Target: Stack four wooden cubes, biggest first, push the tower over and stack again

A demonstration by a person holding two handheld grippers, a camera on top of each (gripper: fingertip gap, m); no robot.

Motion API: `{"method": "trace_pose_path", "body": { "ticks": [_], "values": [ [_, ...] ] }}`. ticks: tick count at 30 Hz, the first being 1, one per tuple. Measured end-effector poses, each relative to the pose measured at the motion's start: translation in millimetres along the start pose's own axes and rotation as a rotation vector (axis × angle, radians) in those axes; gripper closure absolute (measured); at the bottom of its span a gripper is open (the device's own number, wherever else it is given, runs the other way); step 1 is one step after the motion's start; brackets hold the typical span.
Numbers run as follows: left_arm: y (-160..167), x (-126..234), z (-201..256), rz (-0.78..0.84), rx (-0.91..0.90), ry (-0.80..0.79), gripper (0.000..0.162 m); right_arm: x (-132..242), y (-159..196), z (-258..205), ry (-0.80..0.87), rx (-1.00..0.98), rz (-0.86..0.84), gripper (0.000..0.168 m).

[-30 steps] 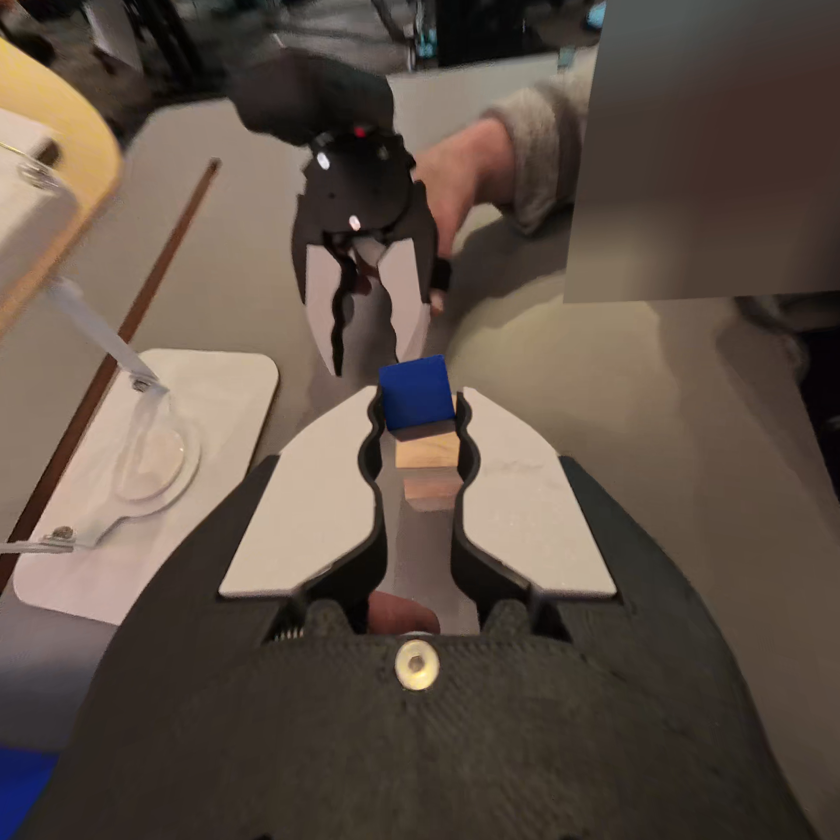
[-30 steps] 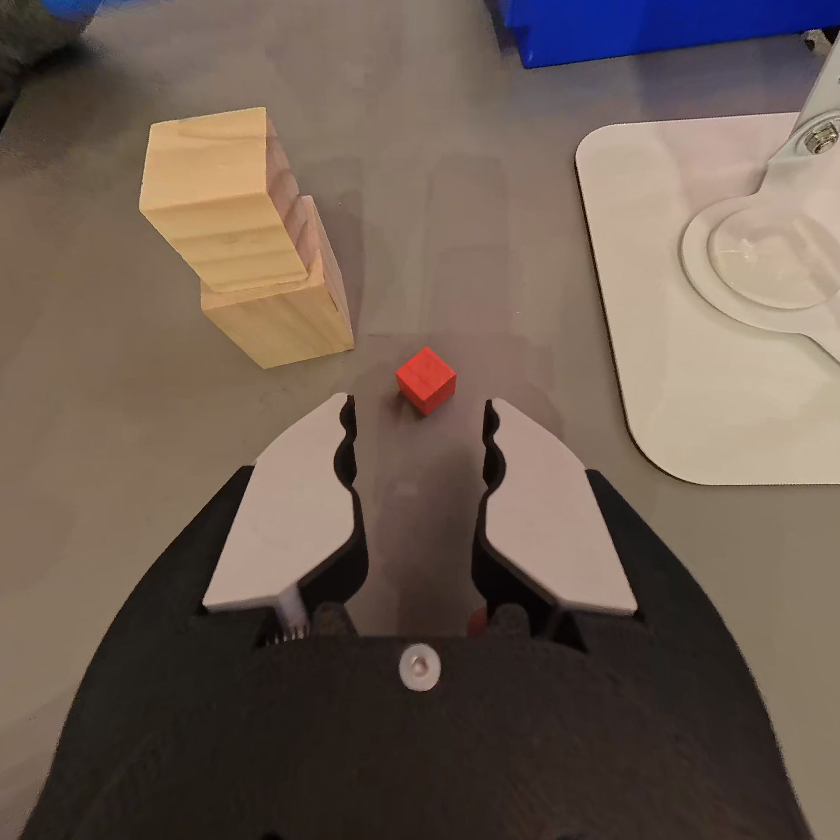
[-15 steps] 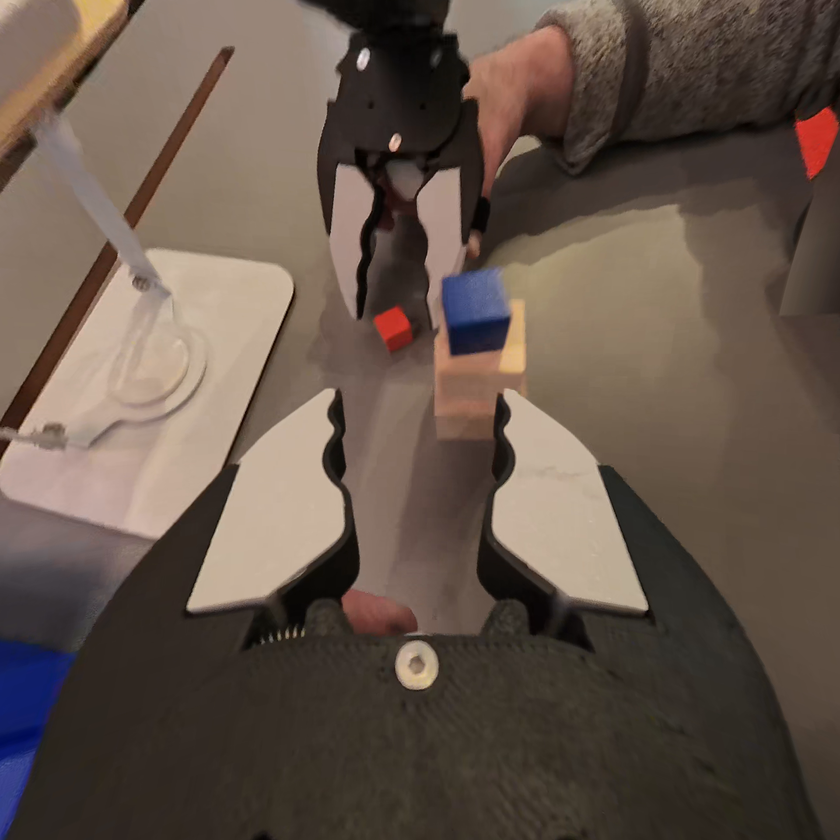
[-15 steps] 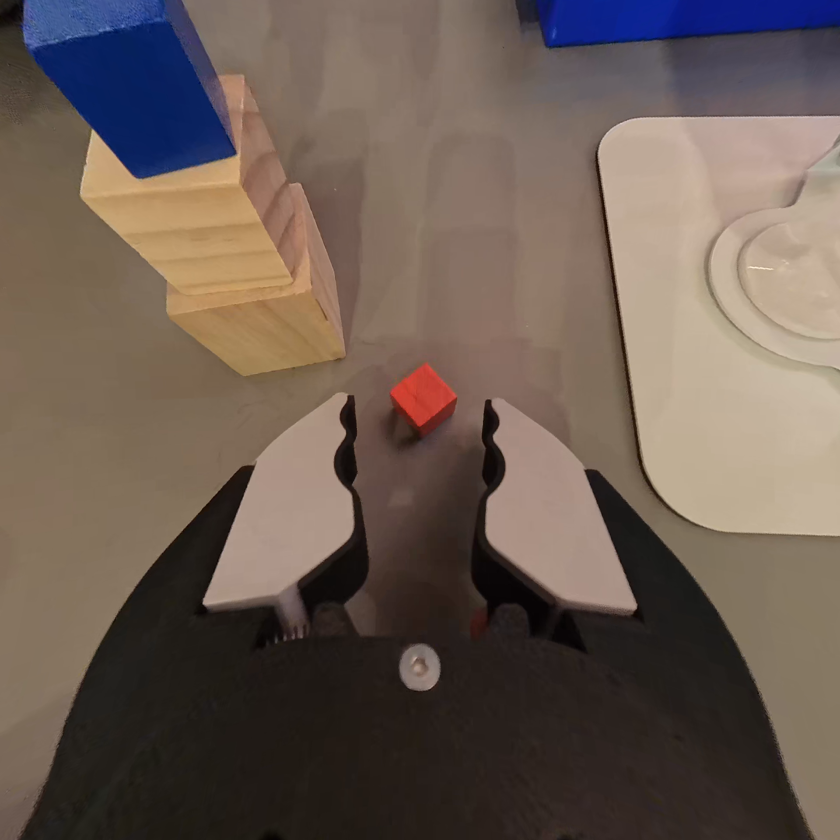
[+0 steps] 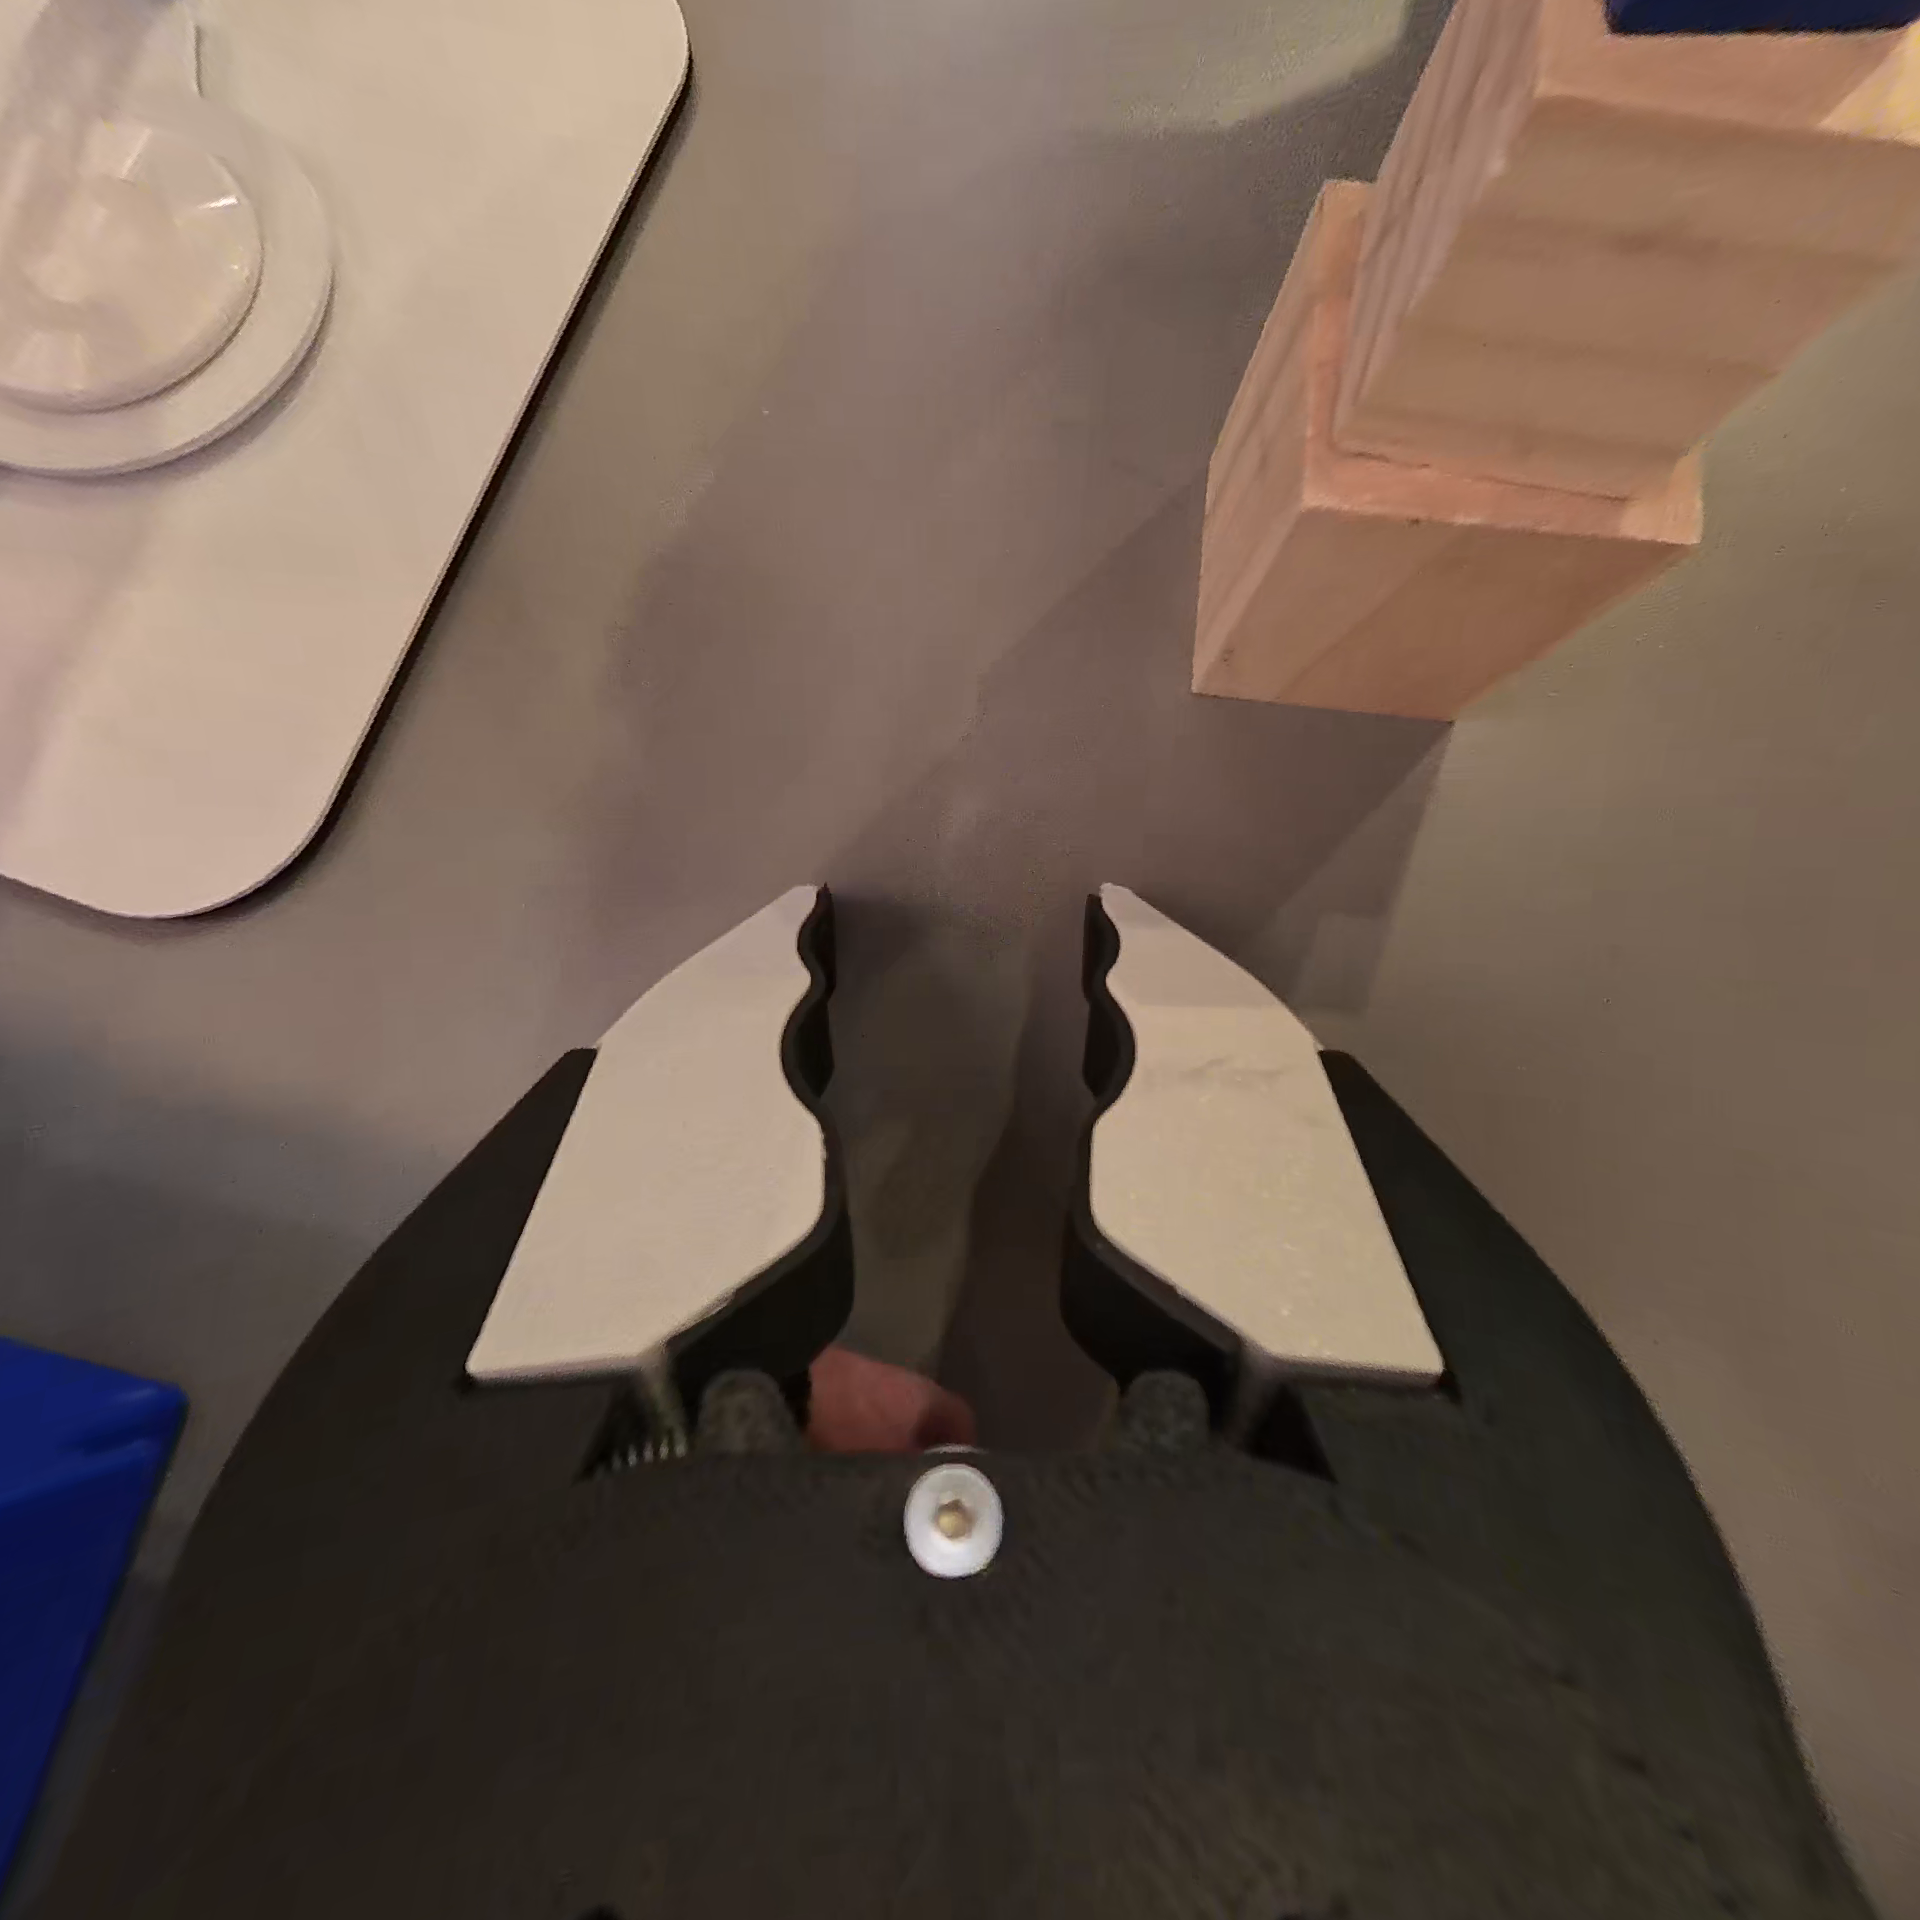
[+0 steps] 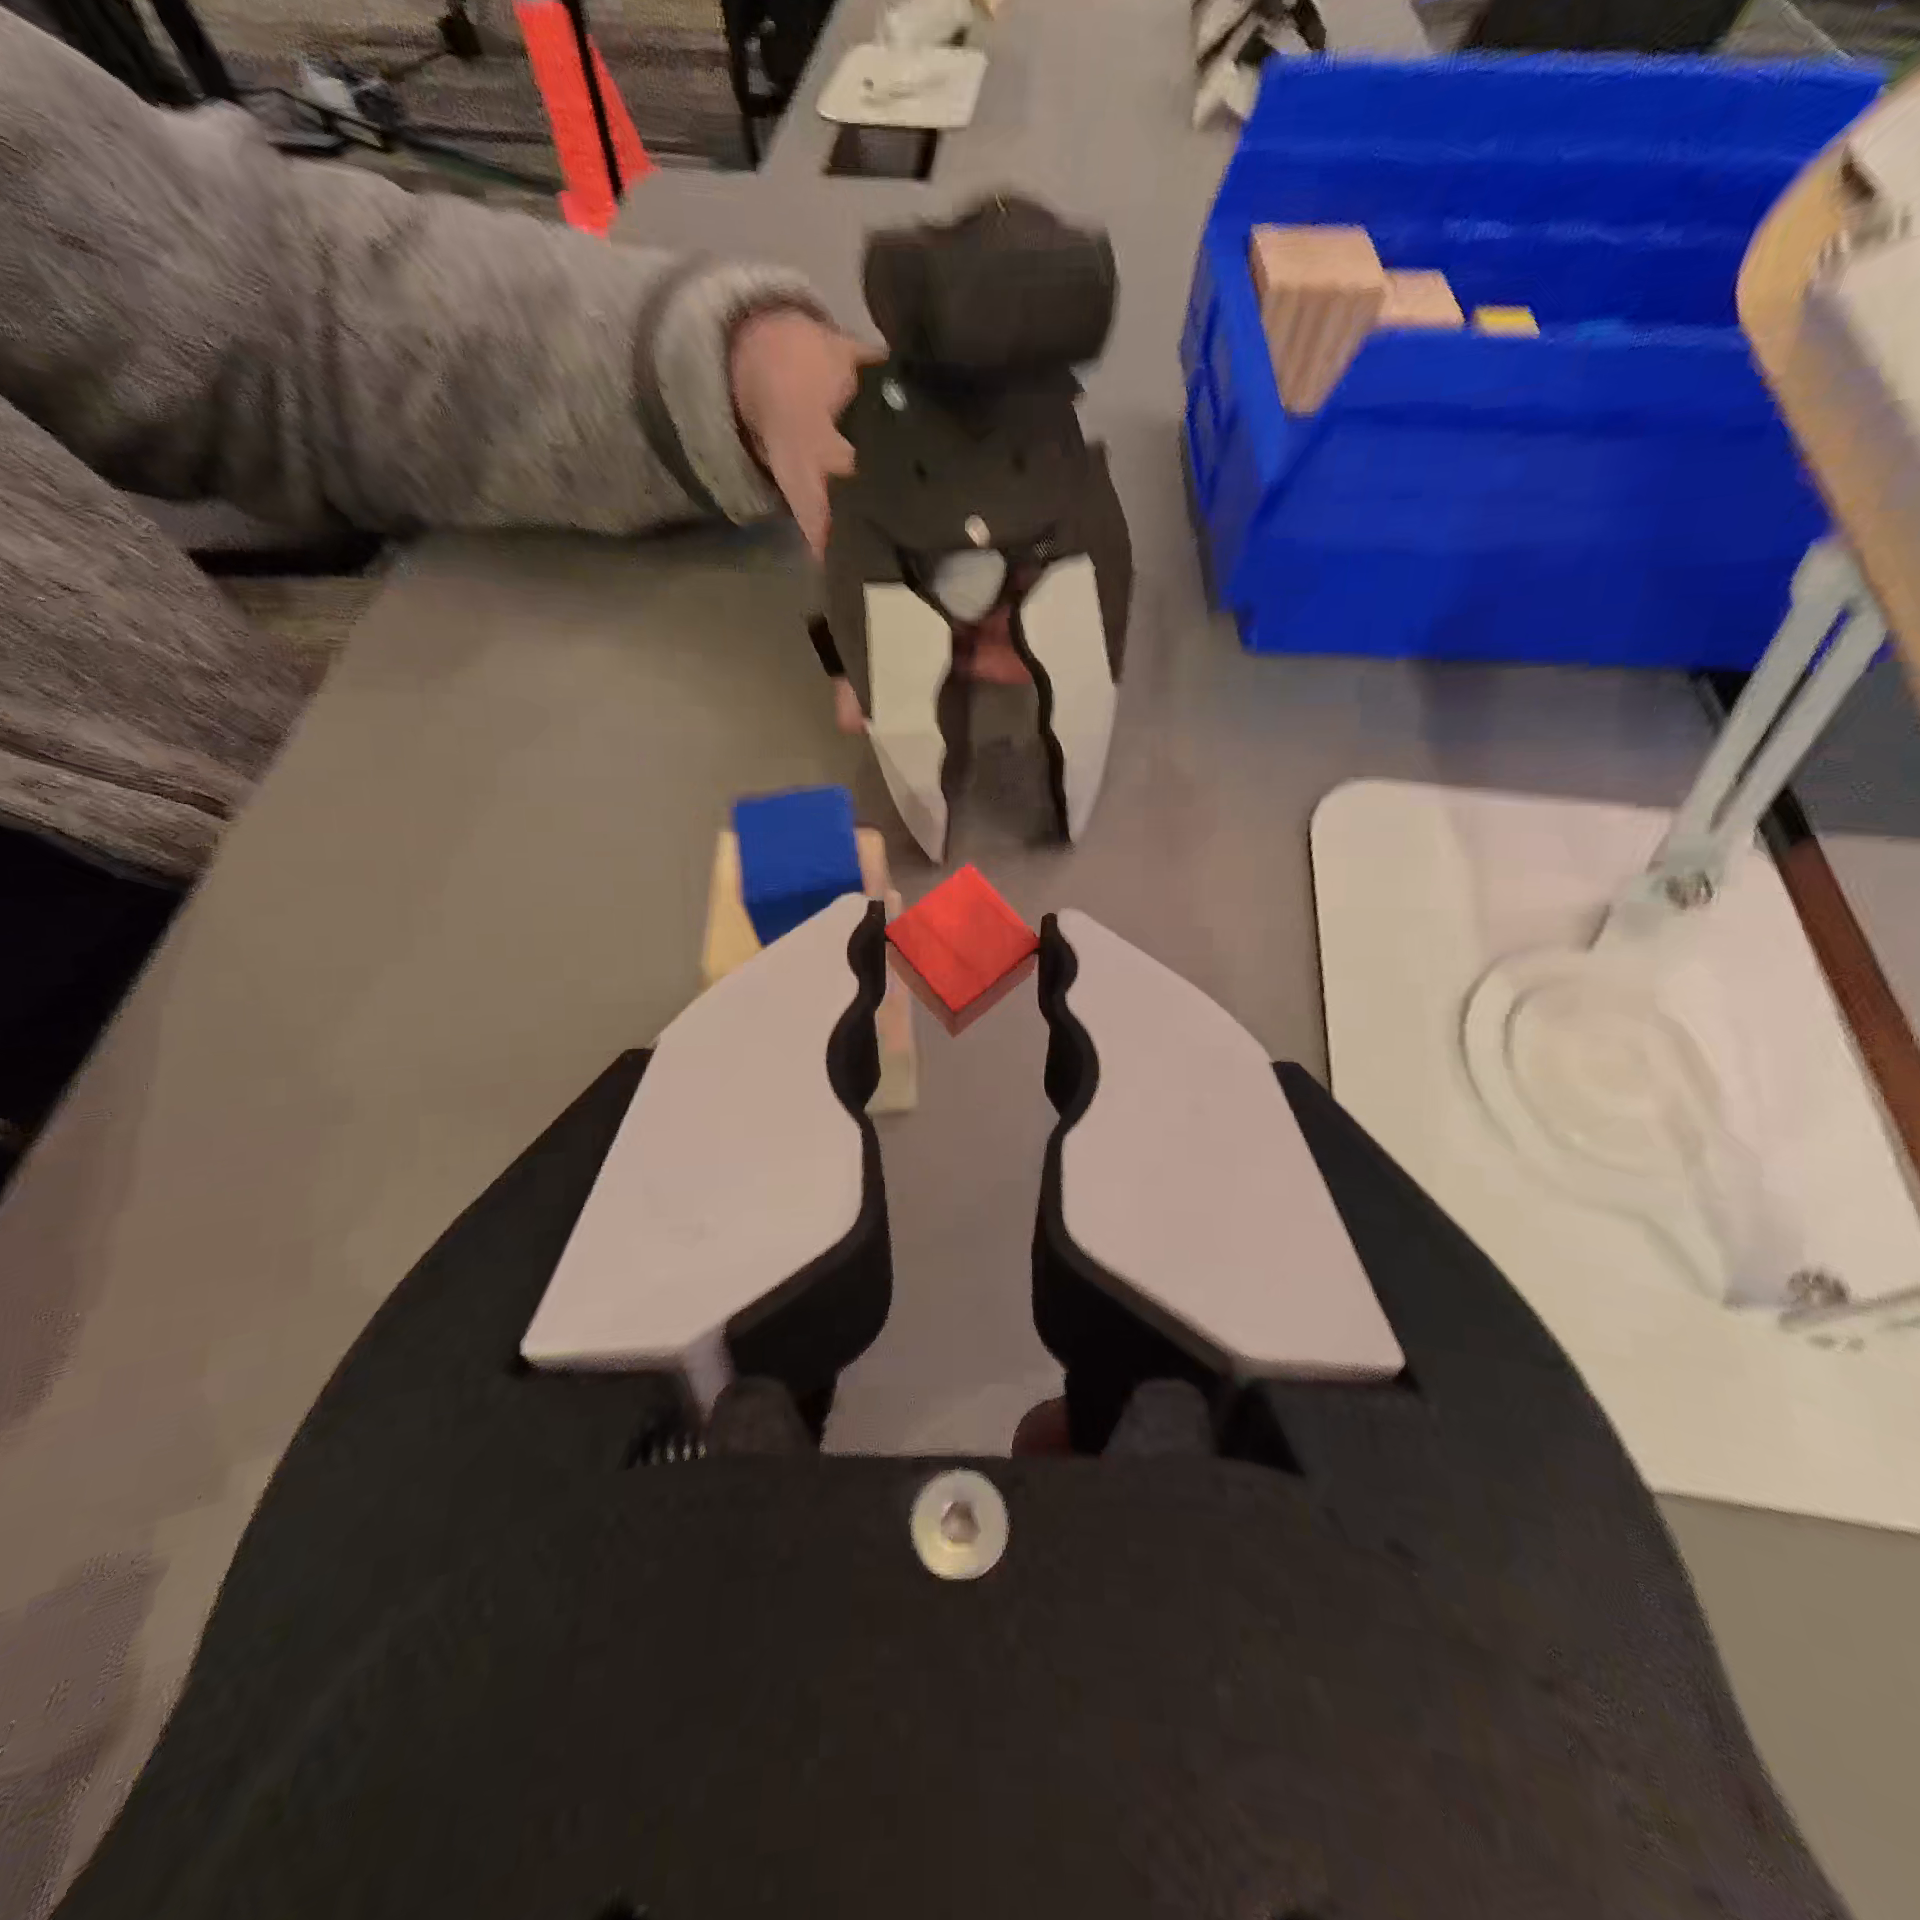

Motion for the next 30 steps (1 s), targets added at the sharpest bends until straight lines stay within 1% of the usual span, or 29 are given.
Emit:
{"method": "trace_pose_path", "body": {
  "ticks": [2,4,8,10,14,18,21,24,26,27,28,29,30],
  "values": [
    [0.2,0.0,0.2,0.002,0.0,0.0,0.117,1.9,-19.2,-12.8,-0.04,0.036,0.016,0.14],
    [0.1,0.0,0.3,0.002,0.001,-0.001,0.117,-6.3,-26.5,-22.1,-0.053,0.071,-0.026,0.14],
    [0.5,0.0,1.1,0.003,0.002,0.004,0.117,-24.1,-23.9,-28.9,-0.078,0.075,-0.099,0.14],
    [0.6,0.0,1.3,0.003,0.002,0.007,0.116,-27.0,-21.5,-27.3,-0.072,0.062,-0.116,0.14],
    [0.7,-0.2,1.7,0.003,0.0,0.009,0.115,-25.4,-21.3,-27.1,-0.06,0.065,-0.125,0.139],
    [0.8,-0.3,1.9,0.003,0.0,0.011,0.115,-24.0,-22.6,-26.4,-0.052,0.059,-0.116,0.132],
    [0.9,-0.3,2.2,0.003,-0.001,0.013,0.114,-20.6,-21.5,-21.8,-0.025,0.048,-0.109,0.123],
    [1.8,0.3,1.8,0.003,0.0,0.009,0.114,-10.6,-22.3,-20.9,-0.004,0.05,-0.08,0.122],
    [2.1,0.6,1.4,0.006,-0.001,0.006,0.118,-1.6,-24.3,-21.6,0.018,0.048,-0.058,0.132],
    [1.9,1.1,1.1,0.011,-0.003,0.0,0.122,3.0,-24.4,-21.9,0.03,0.049,-0.049,0.135],
    [1.7,1.8,0.0,0.016,-0.004,-0.013,0.128,7.2,-23.3,-22.5,0.04,0.05,-0.04,0.141],
    [1.6,3.0,-1.8,0.024,-0.008,-0.035,0.133,11.0,-20.6,-22.8,0.052,0.051,-0.035,0.151],
    [1.7,4.3,-3.3,0.032,-0.016,-0.055,0.138,14.3,-17.2,-21.4,0.08,0.045,-0.023,0.168]
  ]
}}
Point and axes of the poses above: each gripper's, where its closed fingertips meet, x back along the fingers, y out of its underside, z = x × y across the jaws, the point moved 4 cm from there along x, back along the fingers, and after that the axes turned 8 degrees about -z, right-handed, at the moved point
